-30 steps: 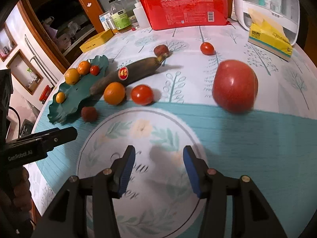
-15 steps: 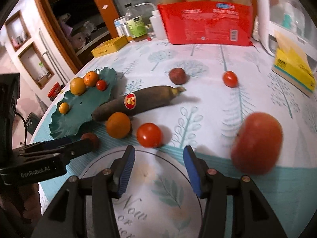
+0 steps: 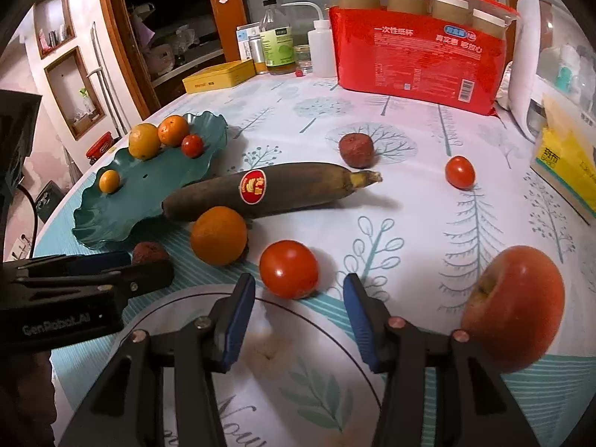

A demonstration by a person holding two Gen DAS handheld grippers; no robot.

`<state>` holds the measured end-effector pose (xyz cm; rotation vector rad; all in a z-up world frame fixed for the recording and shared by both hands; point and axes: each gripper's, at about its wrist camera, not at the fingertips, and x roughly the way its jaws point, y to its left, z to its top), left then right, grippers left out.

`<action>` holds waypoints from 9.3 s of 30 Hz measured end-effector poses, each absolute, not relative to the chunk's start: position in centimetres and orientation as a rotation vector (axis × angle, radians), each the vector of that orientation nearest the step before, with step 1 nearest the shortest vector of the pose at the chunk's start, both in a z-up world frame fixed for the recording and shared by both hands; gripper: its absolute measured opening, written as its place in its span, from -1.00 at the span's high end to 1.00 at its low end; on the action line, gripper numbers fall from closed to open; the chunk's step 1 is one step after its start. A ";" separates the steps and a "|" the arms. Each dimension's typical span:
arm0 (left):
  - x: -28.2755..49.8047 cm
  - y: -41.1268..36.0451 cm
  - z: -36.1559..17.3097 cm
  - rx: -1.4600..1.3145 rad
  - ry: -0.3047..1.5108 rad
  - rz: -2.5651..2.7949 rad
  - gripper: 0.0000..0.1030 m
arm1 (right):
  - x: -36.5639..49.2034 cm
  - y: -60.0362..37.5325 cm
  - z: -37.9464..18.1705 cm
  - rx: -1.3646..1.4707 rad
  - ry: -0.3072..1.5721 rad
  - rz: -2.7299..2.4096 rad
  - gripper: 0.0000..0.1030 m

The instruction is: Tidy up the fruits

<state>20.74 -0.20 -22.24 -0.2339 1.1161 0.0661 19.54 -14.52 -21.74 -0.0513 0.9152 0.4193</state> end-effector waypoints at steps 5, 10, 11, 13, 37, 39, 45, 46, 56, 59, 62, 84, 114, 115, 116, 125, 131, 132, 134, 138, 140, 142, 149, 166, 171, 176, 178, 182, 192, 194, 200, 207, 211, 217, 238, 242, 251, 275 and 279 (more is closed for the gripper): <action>21.1 -0.1 -22.3 -0.243 1.112 0.053 0.32 | 19.5 -13.6 -21.8 -0.073 0.927 0.443 0.25; 21.0 0.1 -22.2 -0.242 1.118 0.044 0.43 | 19.5 -13.3 -21.9 -0.076 0.943 0.447 0.39; 21.1 0.1 -22.2 -0.240 1.122 0.046 0.43 | 19.5 -13.3 -21.9 -0.073 0.947 0.450 0.39; 21.0 0.2 -22.1 -0.241 1.127 0.047 0.43 | 19.4 -13.2 -21.9 -0.069 0.955 0.450 0.40; 16.0 3.5 -20.5 -0.267 1.136 0.008 0.43 | 14.6 -10.3 -19.3 -0.072 0.970 0.482 0.44; 15.6 4.2 -20.1 -0.265 1.131 -0.003 0.43 | 14.1 -9.5 -18.7 -0.079 0.959 0.484 0.44; 14.7 6.8 -18.8 -0.253 1.116 -0.026 0.43 | 13.3 -6.7 -17.4 -0.068 0.942 0.483 0.44; 14.6 7.6 -18.5 -0.248 1.112 -0.030 0.43 | 13.2 -6.0 -17.2 -0.066 0.940 0.485 0.44; 15.1 12.7 -16.5 -0.187 1.092 -0.081 0.43 | 12.9 -0.8 -15.8 -0.016 0.907 0.471 0.44; 15.6 14.1 -16.0 -0.166 1.086 -0.102 0.43 | 13.1 0.4 -15.7 0.007 0.899 0.454 0.44; 16.2 15.1 -15.7 -0.144 1.082 -0.127 0.43 | 13.3 1.2 -15.8 0.033 0.896 0.440 0.44; 19.0 18.2 -18.6 -0.073 1.147 -0.283 0.38 | 14.6 5.0 -18.5 0.185 0.924 0.281 0.42; 15.2 20.5 -21.6 -0.175 1.330 -0.208 -0.24 | 12.8 3.4 -18.5 0.223 0.943 0.226 0.12; 14.8 20.4 -21.9 -0.175 1.337 -0.208 -0.24 | 12.7 3.4 -18.6 0.222 0.943 0.227 0.12; 14.5 20.4 -22.0 -0.175 1.336 -0.208 -0.24 | 12.5 3.4 -18.6 0.219 0.944 0.226 0.12; 13.9 19.9 -21.9 -0.183 1.285 -0.195 -0.18 | 11.5 2.0 -18.9 0.196 0.969 0.190 0.12; 14.0 19.8 -21.8 -0.197 1.256 -0.174 -0.14 | 11.8 -0.4 -19.2 0.177 0.981 0.126 0.12; 14.1 19.8 -21.8 -0.199 1.255 -0.170 -0.09 | 12.1 -1.0 -19.2 0.177 0.980 0.114 0.12; 14.3 19.7 -21.9 -0.205 1.249 -0.151 -0.05 | 12.5 -1.8 -19.2 0.174 0.977 0.098 0.12; 14.6 19.7 -21.9 -0.229 1.234 -0.130 0.09 | 13.9 -3.5 -19.3 0.165 0.964 0.073 0.12; 14.6 19.8 -22.0 -0.249 1.226 -0.118 0.15 | 14.6 -4.1 -19.6 0.153 0.960 0.069 0.12; 14.7 19.9 -22.0 -0.267 1.220 -0.104 0.21 | 15.4 -4.6 -20.0 0.130 0.963 0.067 0.12; 14.8 19.6 -22.2 -0.294 1.204 -0.048 0.41 | 17.8 -5.2 -21.3 0.054 0.937 0.065 0.12; 15.1 19.9 -21.2 -0.285 1.177 -0.010 0.42 | 20.0 -6.3 -22.1 0.024 0.883 0.020 0.22; 15.7 19.9 -20.2 -0.276 1.145 -0.038 0.42 | 19.6 -6.3 -22.0 0.028 0.889 0.021 0.24; 16.6 19.4 -19.0 -0.253 1.112 -0.089 0.43 | 18.5 -6.2 -21.3 0.069 0.898 0.017 0.24; 16.9 19.2 -18.6 -0.237 1.099 -0.111 0.43 | 18.0 -6.0 -21.0 0.089 0.900 0.013 0.24; 17.8 19.0 -17.9 -0.213 1.080 -0.151 0.42 | 16.9 -5.3 -20.0 0.140 0.896 0.022 0.24; 19.5 18.3 -17.4 -0.169 1.064 -0.259 0.42 | 15.5 -0.3 -17.7 0.164 0.863 0.125 0.24; 19.7 18.3 -17.7 -0.171 1.073 -0.280 0.42 | 15.4 0.6 -17.7 0.162 0.865 0.147 0.24; 20.1 18.2 -18.8 -0.175 1.099 -0.321 0.42 | 15.3 2.9 -18.3 0.155 0.895 0.176 0.24; 20.2 17.9 -18.9 -0.179 1.102 -0.359 0.17 | 15.6 4.0 -18.6 0.137 0.915 0.170 0.21; 20.0 18.0 -18.6 -0.185 1.095 -0.346 -0.03 | 15.3 4.0 -18.0 0.133 0.894 0.154 0.07; 19.6 18.2 -18.3 -0.197 1.094 -0.301 -0.13 | 14.7 3.3 -17.7 0.143 0.895 0.140 0.03; 16.5 9.3 -16.2 0.016 1.108 -0.371 -0.44 | 9.0 -7.2 -19.5 0.294 1.013 0.013 0.00; 16.4 6.7 -15.6 0.084 1.125 -0.412 -0.46 | 8.3 -10.6 -19.6 0.320 1.033 -0.012 -0.01; 18.3 1.0 -14.0 0.220 1.147 -0.418 -0.56 | 8.4 -17.7 -18.8 0.330 1.033 -0.055 -0.20; 28.6 -10.2 -15.9 0.548 1.224 -0.354 -0.57 | 16.9 -26.5 -16.8 0.187 0.995 0.066 -0.57; 29.5 -10.9 -17.6 0.538 1.256 -0.351 -0.57 | 17.7 -26.2 -17.8 0.175 0.974 0.064 -0.57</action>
